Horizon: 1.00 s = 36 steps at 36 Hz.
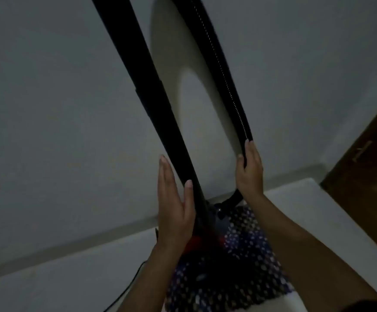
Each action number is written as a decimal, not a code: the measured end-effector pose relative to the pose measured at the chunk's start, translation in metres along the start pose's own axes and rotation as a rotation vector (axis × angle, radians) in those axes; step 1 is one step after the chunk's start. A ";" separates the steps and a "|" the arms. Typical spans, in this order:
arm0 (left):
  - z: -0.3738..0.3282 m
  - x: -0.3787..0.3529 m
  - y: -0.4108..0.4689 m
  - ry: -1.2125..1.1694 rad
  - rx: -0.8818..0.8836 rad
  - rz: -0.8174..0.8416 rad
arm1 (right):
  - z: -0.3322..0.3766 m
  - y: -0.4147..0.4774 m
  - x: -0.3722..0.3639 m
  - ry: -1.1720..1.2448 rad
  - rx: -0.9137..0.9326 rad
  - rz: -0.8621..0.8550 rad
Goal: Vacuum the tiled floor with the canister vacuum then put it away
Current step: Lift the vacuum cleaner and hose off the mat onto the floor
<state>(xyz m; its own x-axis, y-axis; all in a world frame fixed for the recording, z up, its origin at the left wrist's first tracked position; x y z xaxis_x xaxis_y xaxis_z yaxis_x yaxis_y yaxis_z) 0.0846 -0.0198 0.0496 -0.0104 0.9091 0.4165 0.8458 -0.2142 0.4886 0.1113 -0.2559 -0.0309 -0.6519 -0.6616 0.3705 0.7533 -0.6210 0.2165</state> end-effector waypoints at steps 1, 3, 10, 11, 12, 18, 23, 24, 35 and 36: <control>0.001 -0.002 0.001 -0.030 -0.030 -0.018 | -0.005 0.006 0.000 -0.002 0.025 -0.044; 0.006 -0.011 0.003 -0.068 -0.069 -0.040 | -0.018 0.021 -0.003 -0.013 0.053 -0.090; 0.011 -0.025 -0.001 -0.137 -0.278 -0.097 | -0.037 0.065 -0.007 0.012 0.169 -0.167; 0.012 -0.026 -0.002 -0.150 -0.279 -0.097 | -0.038 0.068 -0.008 0.031 0.169 -0.154; 0.012 -0.028 -0.003 -0.158 -0.278 -0.090 | -0.037 0.068 -0.009 0.041 0.176 -0.141; 0.009 -0.022 -0.004 -0.150 -0.251 -0.062 | -0.019 0.046 -0.004 0.040 0.305 -0.061; 0.005 -0.012 0.000 -0.128 -0.200 -0.029 | -0.005 0.005 -0.009 0.054 0.392 0.045; 0.006 -0.010 0.001 -0.122 -0.195 -0.031 | -0.003 -0.004 -0.012 0.035 0.418 0.056; 0.014 0.007 0.001 -0.115 -0.129 -0.027 | 0.026 -0.097 -0.081 -0.219 0.639 0.206; 0.015 0.008 0.001 -0.113 -0.128 -0.018 | 0.028 -0.102 -0.085 -0.236 0.646 0.192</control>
<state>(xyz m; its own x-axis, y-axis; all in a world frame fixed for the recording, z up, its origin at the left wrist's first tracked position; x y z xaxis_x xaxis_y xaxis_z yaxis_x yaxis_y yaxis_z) 0.0933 -0.0073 0.0415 0.0415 0.9460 0.3215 0.7713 -0.2349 0.5916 0.0927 -0.1246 -0.0593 -0.5214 -0.5806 0.6253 0.8014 -0.0813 0.5926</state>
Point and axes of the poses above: each hand's wrist, its own y-axis towards the middle knuckle, its own x-axis out of the back of the hand, z = x × y, the point moved 10 cm from there along y, towards the middle knuckle, and after that the axes turned 1 degree about z, right-handed, at the moved point
